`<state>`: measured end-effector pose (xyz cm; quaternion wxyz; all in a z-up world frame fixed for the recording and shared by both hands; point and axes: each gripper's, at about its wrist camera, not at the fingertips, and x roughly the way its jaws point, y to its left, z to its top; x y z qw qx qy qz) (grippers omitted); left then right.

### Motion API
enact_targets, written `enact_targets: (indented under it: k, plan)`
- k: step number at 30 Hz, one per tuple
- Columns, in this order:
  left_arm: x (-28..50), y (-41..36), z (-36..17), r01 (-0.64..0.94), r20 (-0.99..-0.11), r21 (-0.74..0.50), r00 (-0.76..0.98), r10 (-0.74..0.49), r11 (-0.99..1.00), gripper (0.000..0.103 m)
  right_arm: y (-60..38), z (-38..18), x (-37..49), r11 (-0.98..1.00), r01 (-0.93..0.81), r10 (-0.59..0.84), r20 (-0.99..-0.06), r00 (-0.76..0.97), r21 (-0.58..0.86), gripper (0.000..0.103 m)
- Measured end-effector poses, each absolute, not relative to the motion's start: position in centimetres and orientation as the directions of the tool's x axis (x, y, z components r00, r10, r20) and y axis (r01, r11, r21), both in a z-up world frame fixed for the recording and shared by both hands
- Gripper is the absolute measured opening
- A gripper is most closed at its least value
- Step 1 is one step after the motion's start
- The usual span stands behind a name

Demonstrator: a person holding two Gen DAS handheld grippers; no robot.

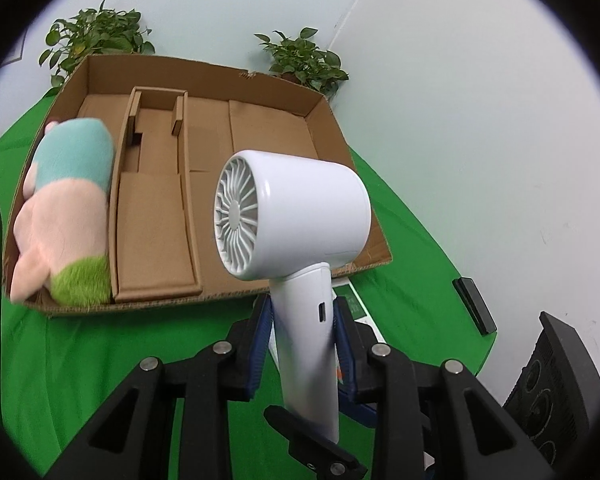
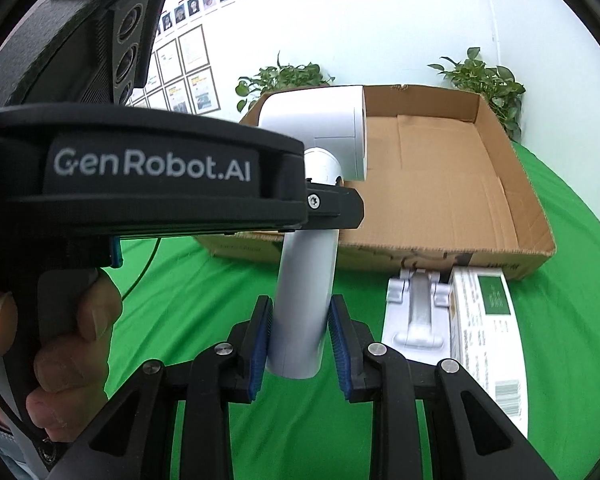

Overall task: Organize objects
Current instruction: 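Lift the hair dryer upright off the table with both grippers, then carry the hair dryer over the tray and lower it beside the insert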

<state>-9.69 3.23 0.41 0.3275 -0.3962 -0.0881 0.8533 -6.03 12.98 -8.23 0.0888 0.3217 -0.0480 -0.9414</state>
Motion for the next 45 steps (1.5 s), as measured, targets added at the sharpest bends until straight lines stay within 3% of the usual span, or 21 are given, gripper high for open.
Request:
enact_targets:
  k: [18,45]
  plan:
    - [-18.8,7.7,1.9,-0.498,-0.655,-0.387,-0.444,0.612,-0.776,0.029,18.3,-5.5,-16.2,-0.979,0.108,-0.194,-0.632,-0.750,0.173,0.027]
    - [-23.9,8.7,-5.1,-0.366,-0.790,-0.334,-0.394,0.470,-0.869,0.030,20.8,-12.4,-26.5,-0.945,0.118,-0.314,-0.737,-0.599,0.306,0.025]
